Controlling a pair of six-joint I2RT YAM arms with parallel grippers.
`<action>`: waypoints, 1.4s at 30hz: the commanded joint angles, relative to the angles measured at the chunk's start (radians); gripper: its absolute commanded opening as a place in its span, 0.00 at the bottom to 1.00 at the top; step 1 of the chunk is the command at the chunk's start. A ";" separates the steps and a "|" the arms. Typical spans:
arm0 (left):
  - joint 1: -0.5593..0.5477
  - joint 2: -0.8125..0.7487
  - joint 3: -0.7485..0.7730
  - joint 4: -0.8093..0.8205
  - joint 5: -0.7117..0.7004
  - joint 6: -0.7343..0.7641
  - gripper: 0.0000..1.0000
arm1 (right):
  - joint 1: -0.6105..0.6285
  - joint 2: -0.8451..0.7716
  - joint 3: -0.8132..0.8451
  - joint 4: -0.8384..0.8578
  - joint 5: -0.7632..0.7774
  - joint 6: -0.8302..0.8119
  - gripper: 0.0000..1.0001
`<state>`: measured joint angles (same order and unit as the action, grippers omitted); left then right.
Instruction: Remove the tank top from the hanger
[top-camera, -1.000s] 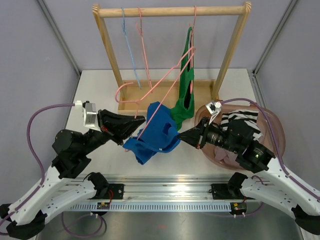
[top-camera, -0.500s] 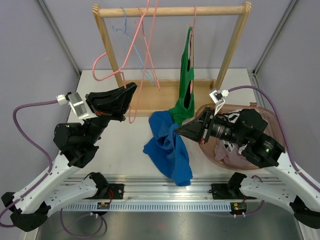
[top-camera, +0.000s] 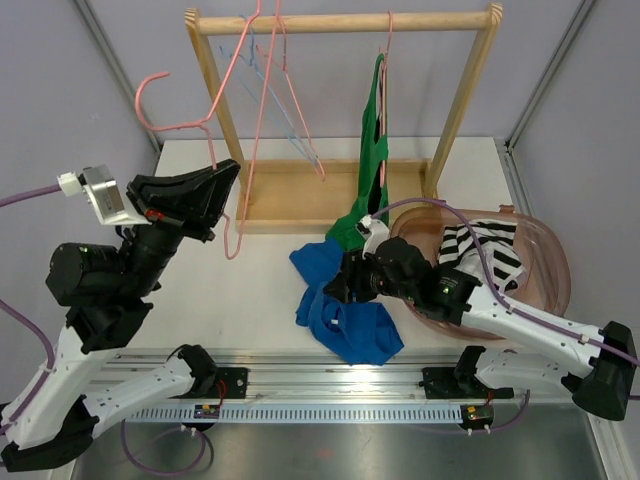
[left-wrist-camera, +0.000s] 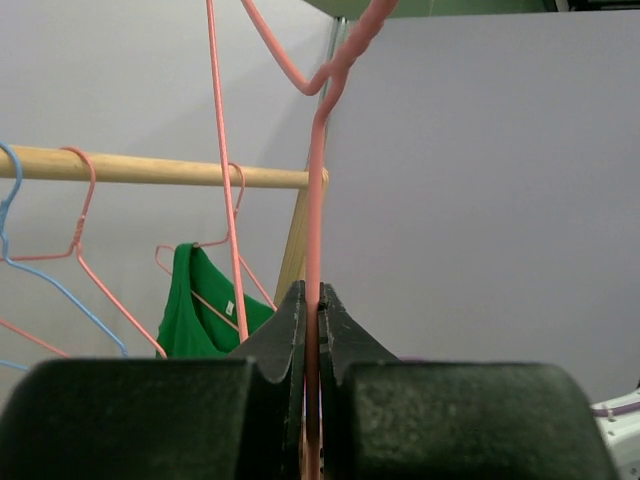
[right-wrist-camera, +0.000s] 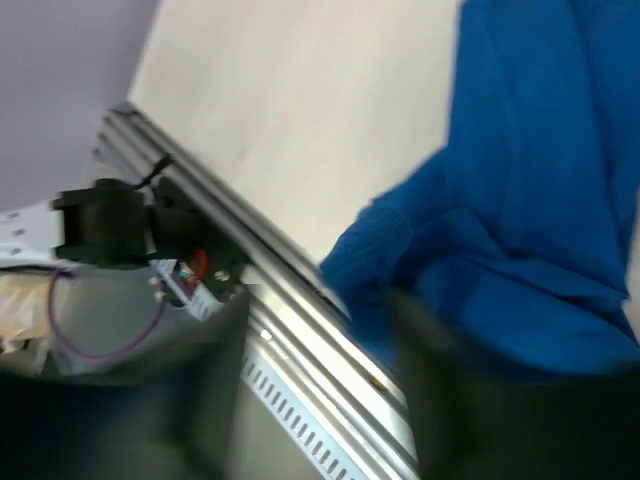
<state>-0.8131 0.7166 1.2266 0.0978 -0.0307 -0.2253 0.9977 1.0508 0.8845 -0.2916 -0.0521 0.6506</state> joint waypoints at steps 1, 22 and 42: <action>-0.004 0.061 0.073 -0.147 -0.011 -0.049 0.00 | 0.012 -0.021 -0.016 0.046 0.155 0.023 0.96; -0.004 0.440 0.537 -0.711 -0.297 -0.359 0.00 | 0.012 -0.258 -0.013 -0.144 0.319 0.035 0.99; -0.003 0.866 1.062 -0.905 -0.545 -0.201 0.00 | 0.010 -0.314 -0.022 -0.205 0.345 0.034 1.00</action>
<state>-0.8150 1.6016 2.2696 -0.9371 -0.5819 -0.5098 1.0008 0.7544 0.8524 -0.4896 0.2512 0.6857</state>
